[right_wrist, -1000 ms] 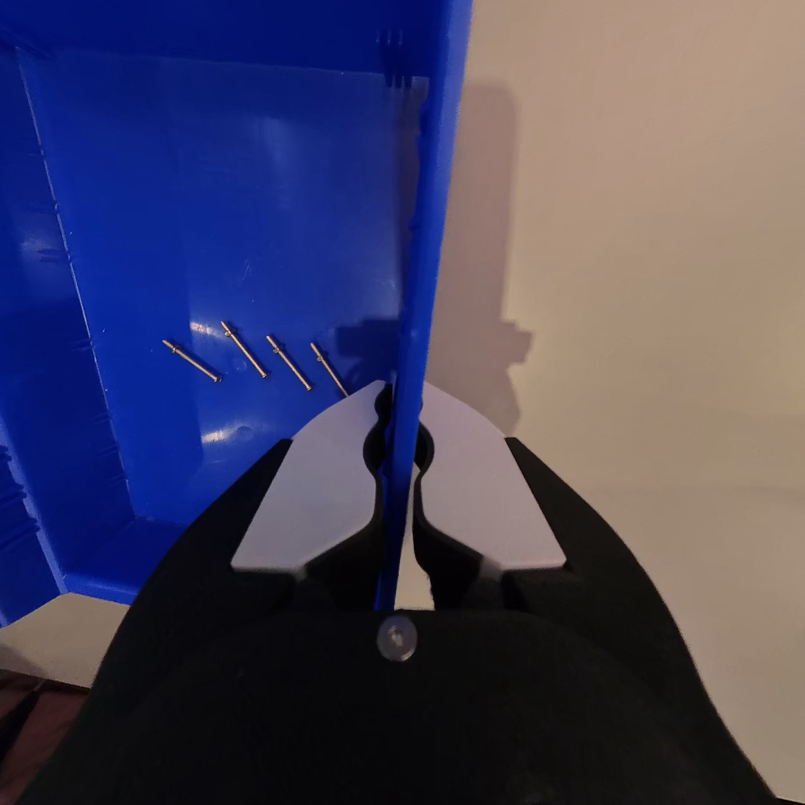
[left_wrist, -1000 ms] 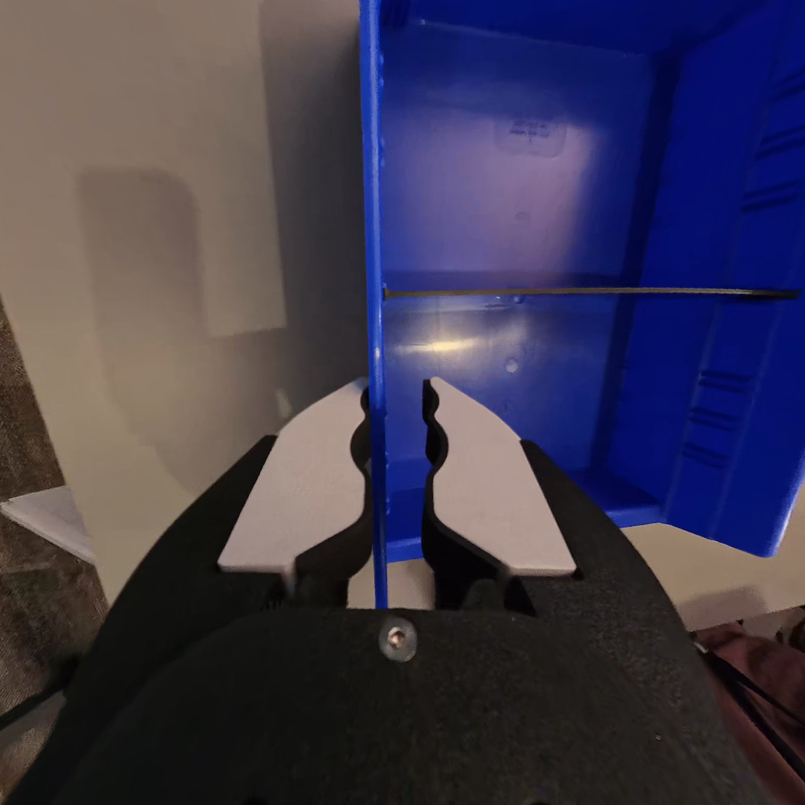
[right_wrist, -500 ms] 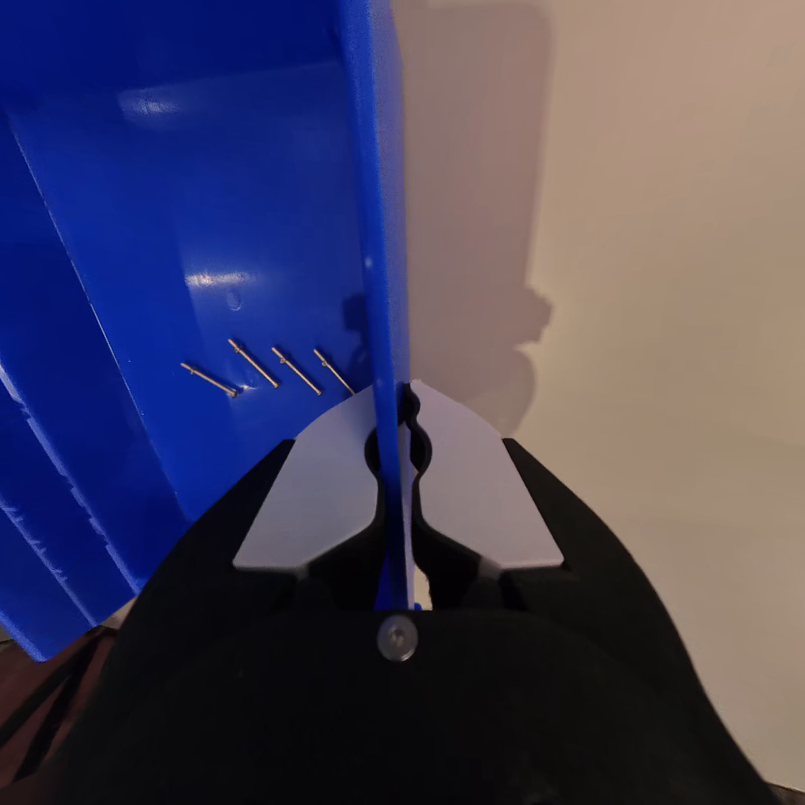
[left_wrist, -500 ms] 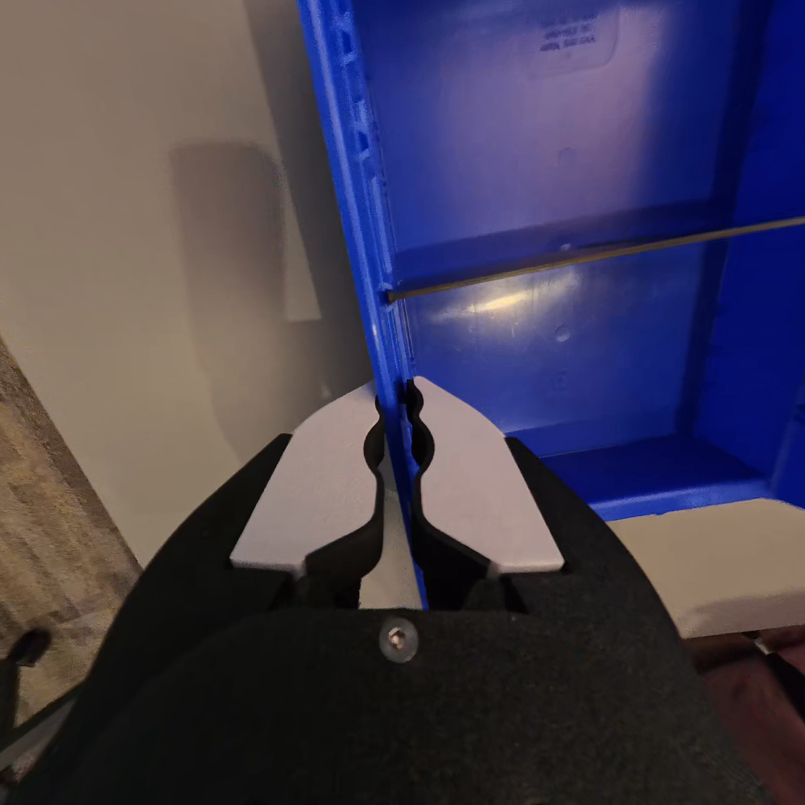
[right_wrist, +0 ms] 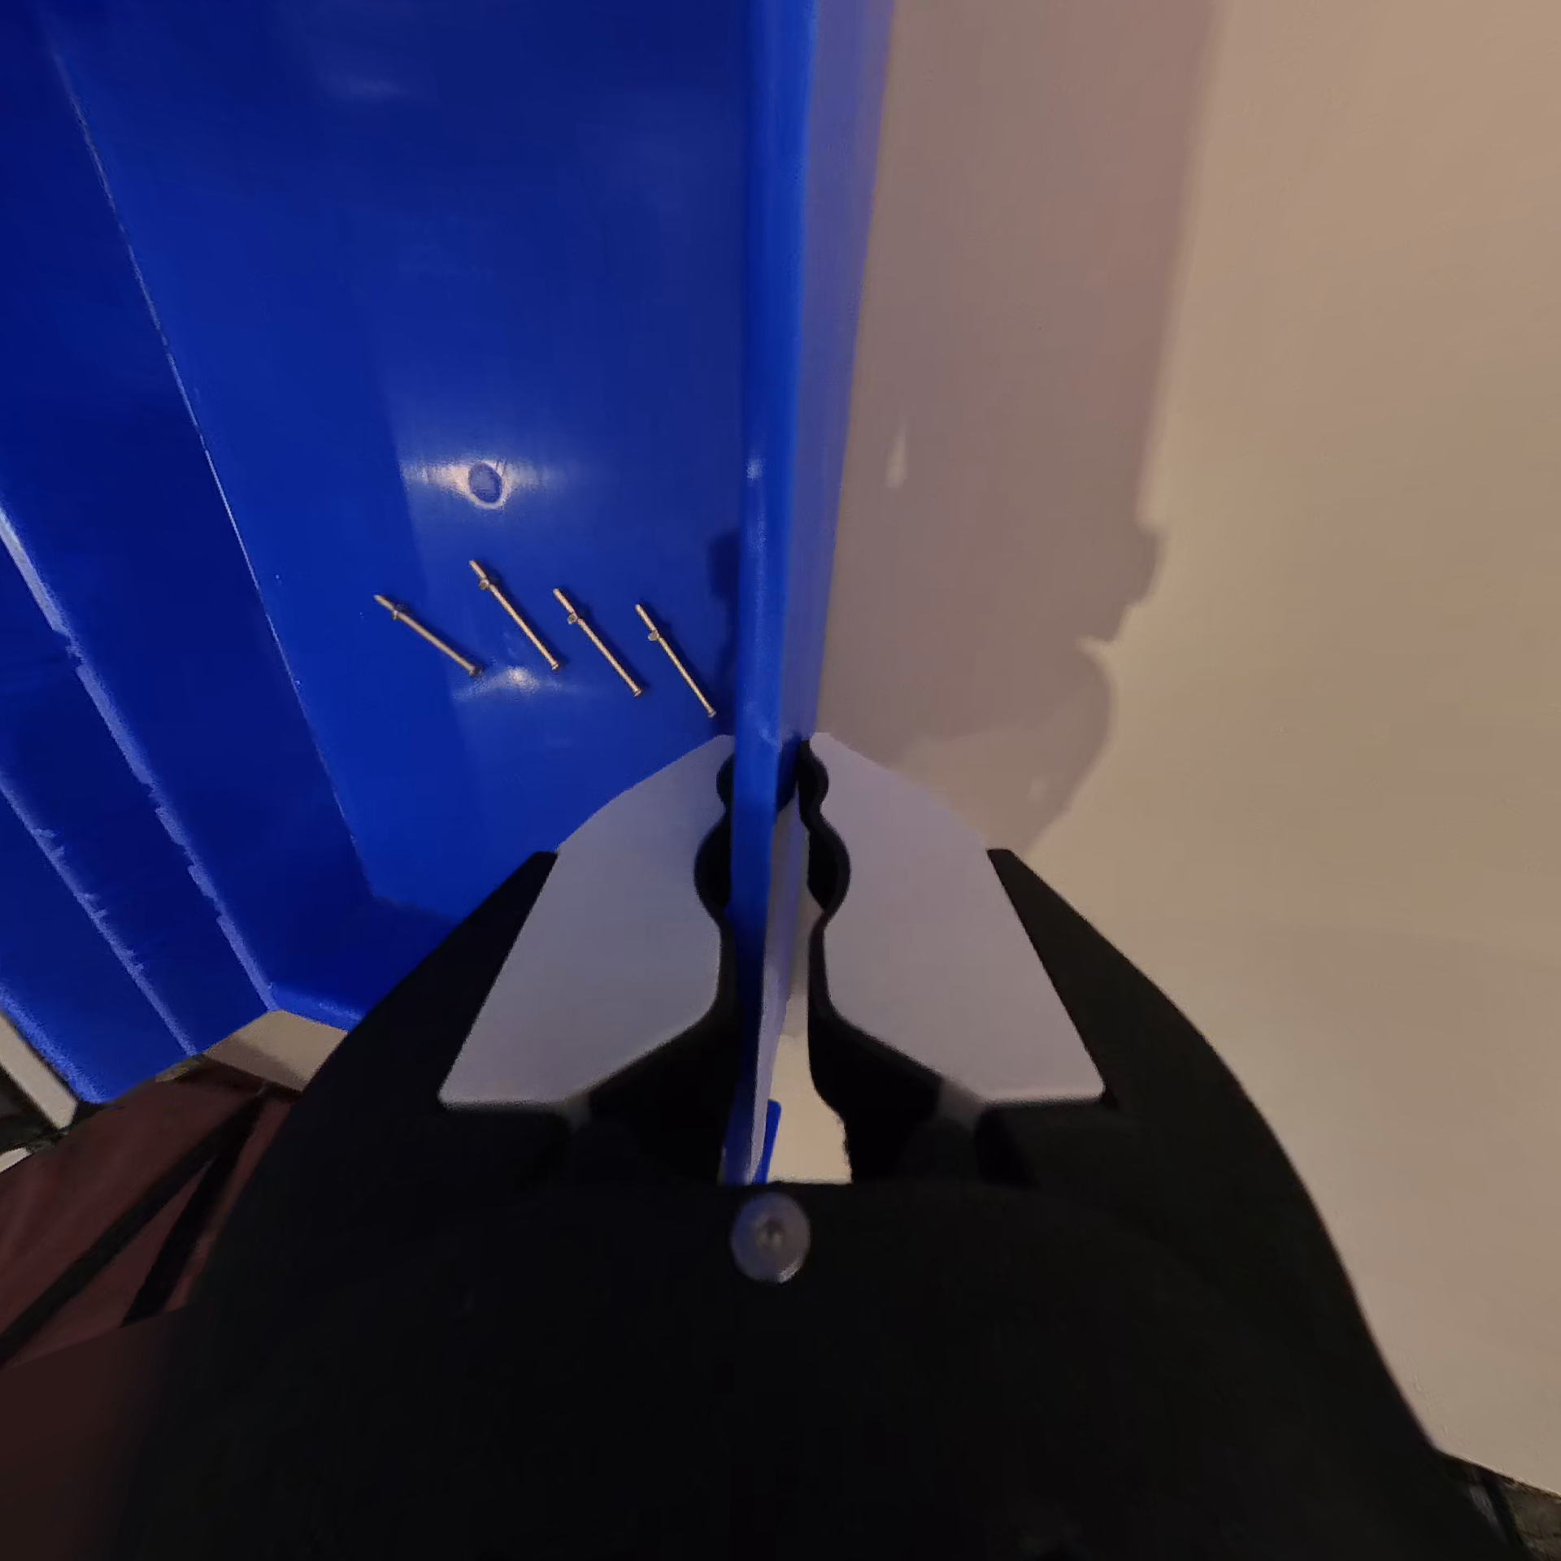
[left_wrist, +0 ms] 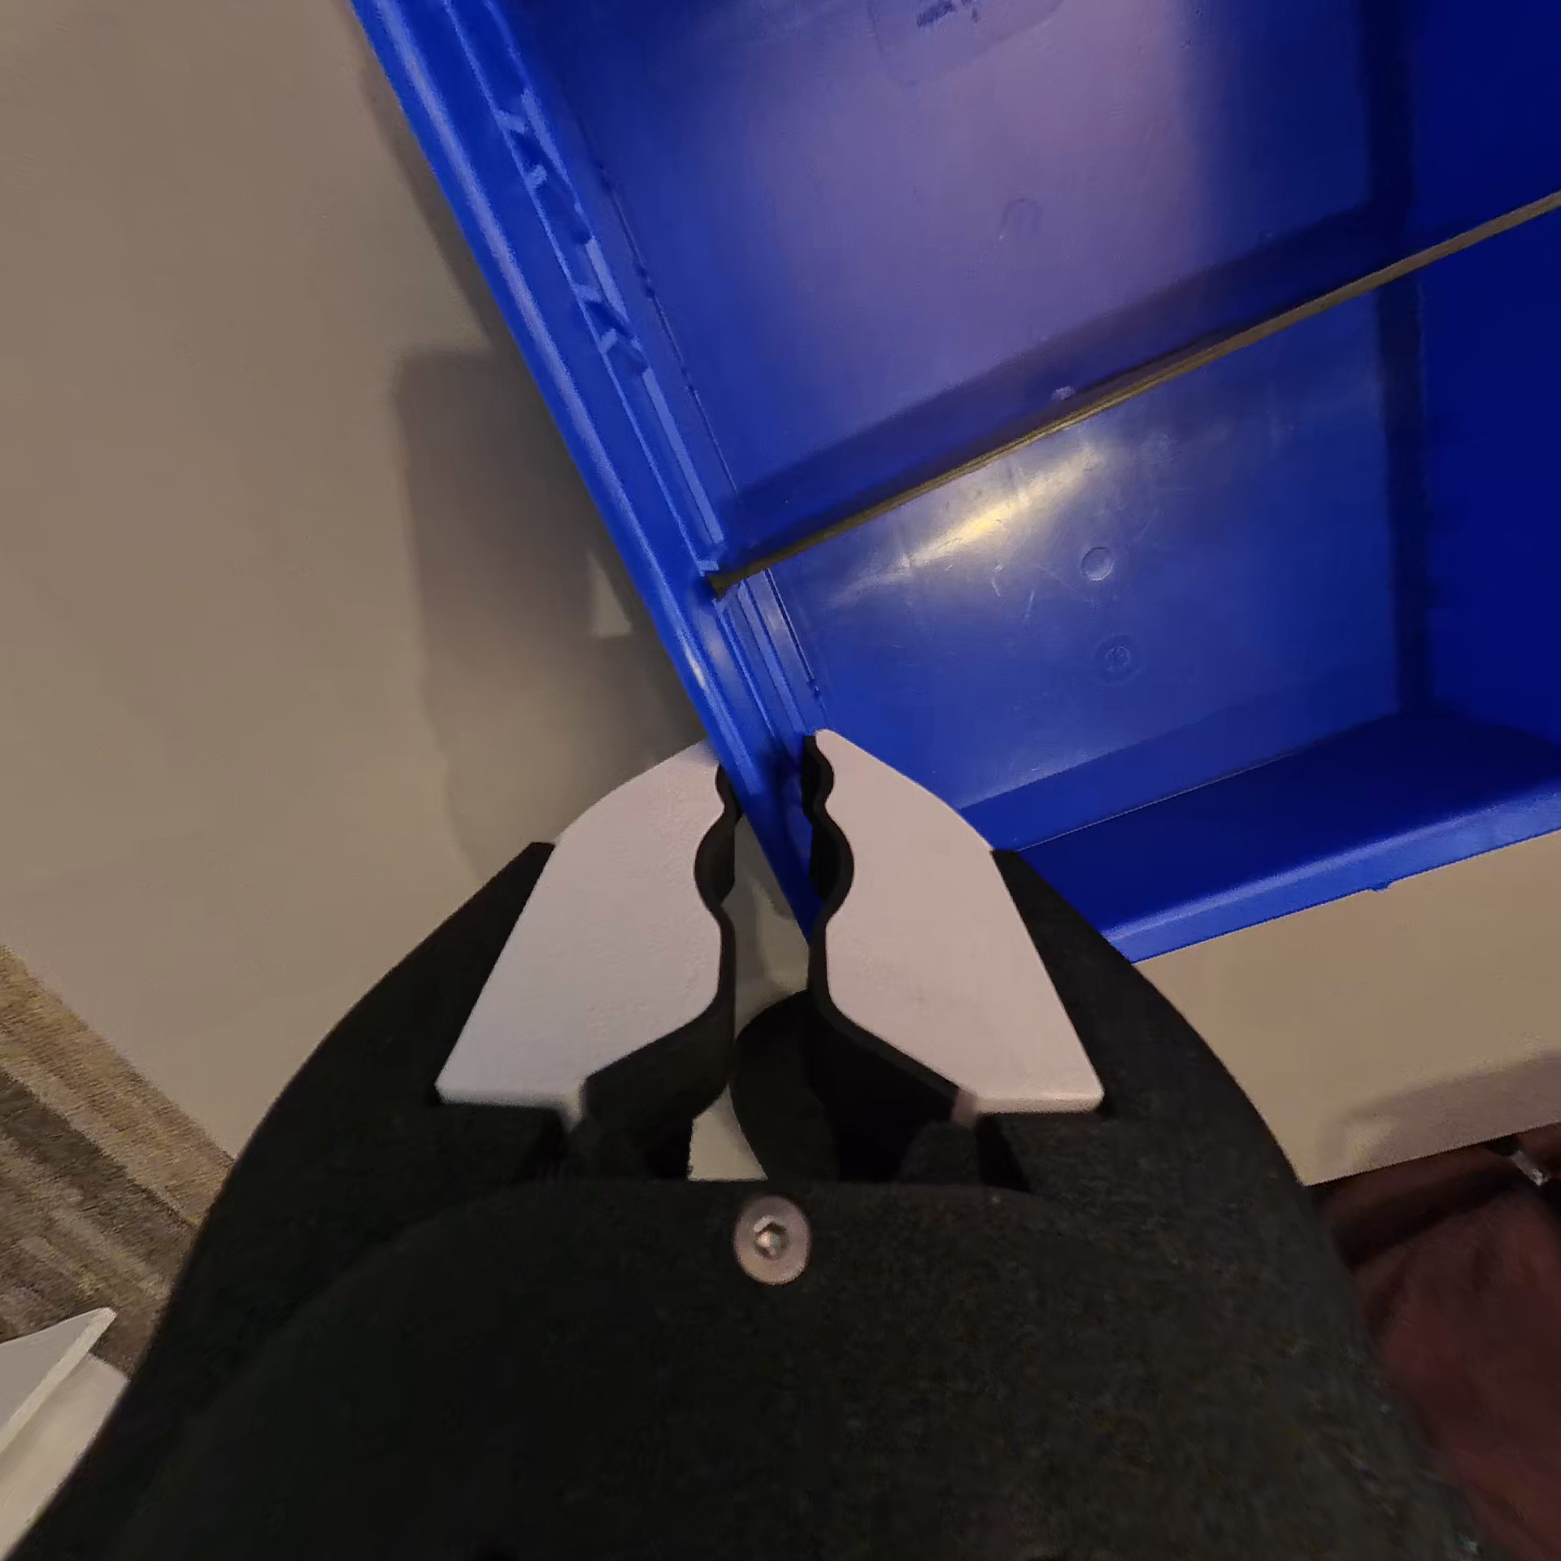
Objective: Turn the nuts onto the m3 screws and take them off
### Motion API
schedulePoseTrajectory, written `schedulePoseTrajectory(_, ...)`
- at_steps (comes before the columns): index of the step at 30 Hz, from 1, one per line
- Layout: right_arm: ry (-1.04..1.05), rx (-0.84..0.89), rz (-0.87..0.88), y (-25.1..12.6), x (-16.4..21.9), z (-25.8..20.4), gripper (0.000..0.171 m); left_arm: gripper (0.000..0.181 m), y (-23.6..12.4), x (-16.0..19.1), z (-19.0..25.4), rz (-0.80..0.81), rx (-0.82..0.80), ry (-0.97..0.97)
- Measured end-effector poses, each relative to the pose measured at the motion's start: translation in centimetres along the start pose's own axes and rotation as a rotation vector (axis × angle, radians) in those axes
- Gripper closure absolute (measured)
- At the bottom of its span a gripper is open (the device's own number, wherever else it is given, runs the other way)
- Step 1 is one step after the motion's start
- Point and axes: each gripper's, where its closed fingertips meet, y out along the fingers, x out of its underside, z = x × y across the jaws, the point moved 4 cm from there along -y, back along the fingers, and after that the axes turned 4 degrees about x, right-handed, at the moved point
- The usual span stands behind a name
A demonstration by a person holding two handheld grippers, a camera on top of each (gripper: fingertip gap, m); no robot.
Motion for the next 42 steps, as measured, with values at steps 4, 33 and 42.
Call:
schedulePoseTrajectory(4,0.039,-0.030,-0.008,0.0,0.7,0.2,0.157,0.167,0.1,-0.1,0.9,-0.027,-0.047,0.028)
schedulePoseTrajectory(33,0.015,-0.080,-0.168,0.7,2.7,-3.8,0.155,0.163,0.4,-0.3,5.8,-0.078,-0.065,0.142)
schedulePoseTrajectory(42,-0.062,-0.028,-0.191,1.2,2.3,-5.9,0.158,0.161,0.8,-1.1,7.9,-0.053,-0.055,0.198)
